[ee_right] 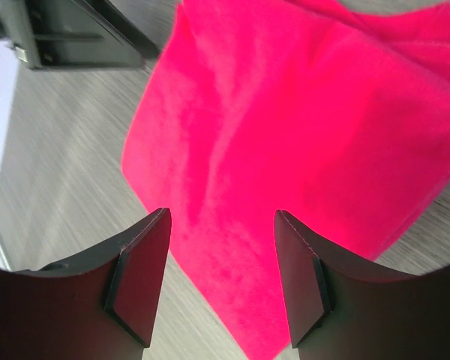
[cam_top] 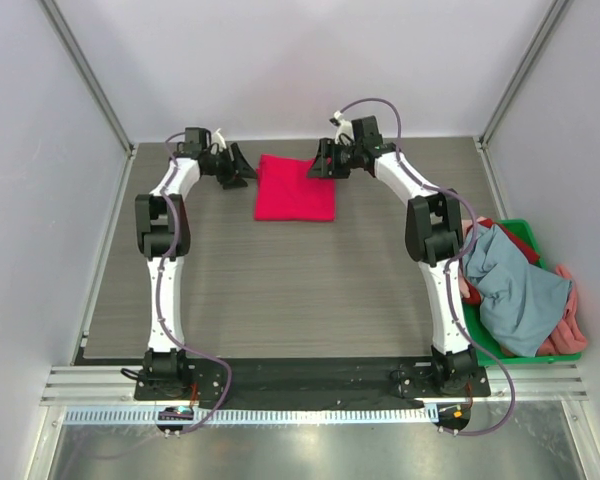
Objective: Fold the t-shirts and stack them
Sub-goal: Fold the tshirt, then neatly place the folded tshirt to the corner
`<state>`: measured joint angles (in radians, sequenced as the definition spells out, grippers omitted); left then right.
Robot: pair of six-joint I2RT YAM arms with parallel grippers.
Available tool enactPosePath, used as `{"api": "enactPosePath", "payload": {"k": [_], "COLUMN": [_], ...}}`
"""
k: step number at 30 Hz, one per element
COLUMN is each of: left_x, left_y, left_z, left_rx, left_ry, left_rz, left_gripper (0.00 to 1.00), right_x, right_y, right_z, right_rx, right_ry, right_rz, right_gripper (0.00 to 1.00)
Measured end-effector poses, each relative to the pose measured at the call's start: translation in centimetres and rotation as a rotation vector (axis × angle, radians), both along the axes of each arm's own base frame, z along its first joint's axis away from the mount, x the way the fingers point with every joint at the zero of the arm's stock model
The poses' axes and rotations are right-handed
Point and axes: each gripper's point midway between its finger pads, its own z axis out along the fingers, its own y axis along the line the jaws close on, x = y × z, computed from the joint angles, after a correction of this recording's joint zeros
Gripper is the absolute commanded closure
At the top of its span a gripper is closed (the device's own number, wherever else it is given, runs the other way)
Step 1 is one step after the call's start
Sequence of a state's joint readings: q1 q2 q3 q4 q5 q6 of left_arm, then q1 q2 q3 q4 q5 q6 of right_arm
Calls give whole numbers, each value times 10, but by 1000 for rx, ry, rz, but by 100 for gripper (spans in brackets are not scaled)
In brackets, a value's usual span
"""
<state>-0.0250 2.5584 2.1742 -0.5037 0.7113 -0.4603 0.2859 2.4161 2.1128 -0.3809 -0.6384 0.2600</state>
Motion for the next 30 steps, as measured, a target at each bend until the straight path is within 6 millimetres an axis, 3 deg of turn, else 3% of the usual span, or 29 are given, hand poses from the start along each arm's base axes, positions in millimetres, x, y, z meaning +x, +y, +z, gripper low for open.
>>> {"api": "enactPosePath", "payload": {"k": [10,16,20,23,28,30], "left_x": [13,9,9,9,9,8], "left_y": [-30,-61,-64,-60,-43,-23], "left_z": [1,-5,-10,-12,-12,-11], "left_rx": [-65,-93,-81,-75,-52,-24], "left_ry": [-51,-49,-40,-34,-36,-38], "left_rz": [-37,-74,-64,-56,-57,-51], "left_gripper": [45,68,85,99,100,100], "right_x": [-1,2,3,4,1,-3], "right_y": [-13,-13,-14,-18,-30,-38], "right_z": [-60,-59,-59,-59,-40,-25], "right_rx": [-73,-75,-85,-88,-104,-113], "right_ry": [92,82,71,68,46,27], "right_rz": [-23,-23,-21,-21,-14,-12], "right_gripper": [37,37,37,37,37,38]}}
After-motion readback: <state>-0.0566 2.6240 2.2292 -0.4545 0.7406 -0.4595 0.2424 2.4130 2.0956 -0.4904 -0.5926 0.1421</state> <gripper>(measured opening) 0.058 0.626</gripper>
